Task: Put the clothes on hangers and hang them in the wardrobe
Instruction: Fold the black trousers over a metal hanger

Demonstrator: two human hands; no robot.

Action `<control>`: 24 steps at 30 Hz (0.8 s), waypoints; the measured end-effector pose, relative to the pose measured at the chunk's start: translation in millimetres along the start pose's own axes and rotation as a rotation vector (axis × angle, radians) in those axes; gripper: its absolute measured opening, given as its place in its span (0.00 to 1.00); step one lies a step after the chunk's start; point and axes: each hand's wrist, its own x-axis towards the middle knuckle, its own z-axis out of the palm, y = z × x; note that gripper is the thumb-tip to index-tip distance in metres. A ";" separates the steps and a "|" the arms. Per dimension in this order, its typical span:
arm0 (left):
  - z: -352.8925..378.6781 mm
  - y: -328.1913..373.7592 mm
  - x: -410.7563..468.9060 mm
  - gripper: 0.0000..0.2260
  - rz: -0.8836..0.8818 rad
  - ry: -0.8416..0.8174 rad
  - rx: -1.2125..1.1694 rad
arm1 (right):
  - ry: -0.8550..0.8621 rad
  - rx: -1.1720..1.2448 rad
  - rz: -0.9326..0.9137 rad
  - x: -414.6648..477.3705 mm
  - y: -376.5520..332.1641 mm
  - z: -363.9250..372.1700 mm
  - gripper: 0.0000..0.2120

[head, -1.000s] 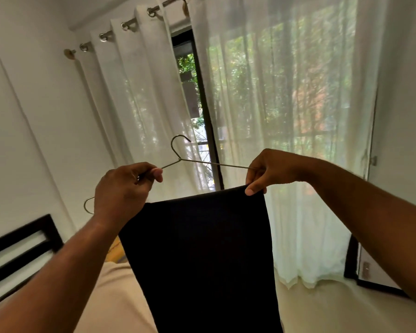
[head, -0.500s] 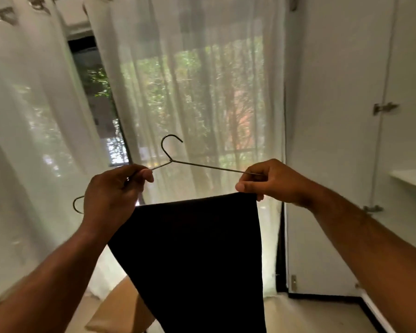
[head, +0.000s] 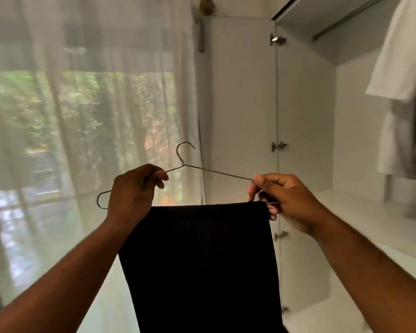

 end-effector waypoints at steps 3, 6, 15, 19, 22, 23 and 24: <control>49.8 -4.7 44.3 0.11 0.055 -0.030 -0.103 | 0.141 0.152 -0.013 15.5 2.3 -28.3 0.18; 100.0 -6.2 88.3 0.11 0.130 -0.057 -0.184 | 0.294 0.184 -0.025 30.2 0.9 -57.9 0.19; 237.8 20.9 204.0 0.13 0.379 -0.029 -0.414 | 0.596 -0.444 -0.060 68.9 -25.8 -139.6 0.19; 303.1 39.3 251.8 0.08 0.424 -0.021 -0.435 | 0.660 -0.687 -0.062 90.5 -30.6 -174.9 0.19; 347.9 60.2 286.4 0.08 0.439 -0.003 -0.347 | 0.719 -0.720 -0.099 113.2 -31.3 -211.8 0.19; 362.6 66.5 296.9 0.08 0.444 0.010 -0.316 | 0.735 -0.706 -0.108 121.0 -30.1 -224.0 0.19; 381.2 73.5 308.8 0.08 0.450 0.013 -0.304 | 0.746 -0.693 -0.113 129.7 -27.4 -238.6 0.19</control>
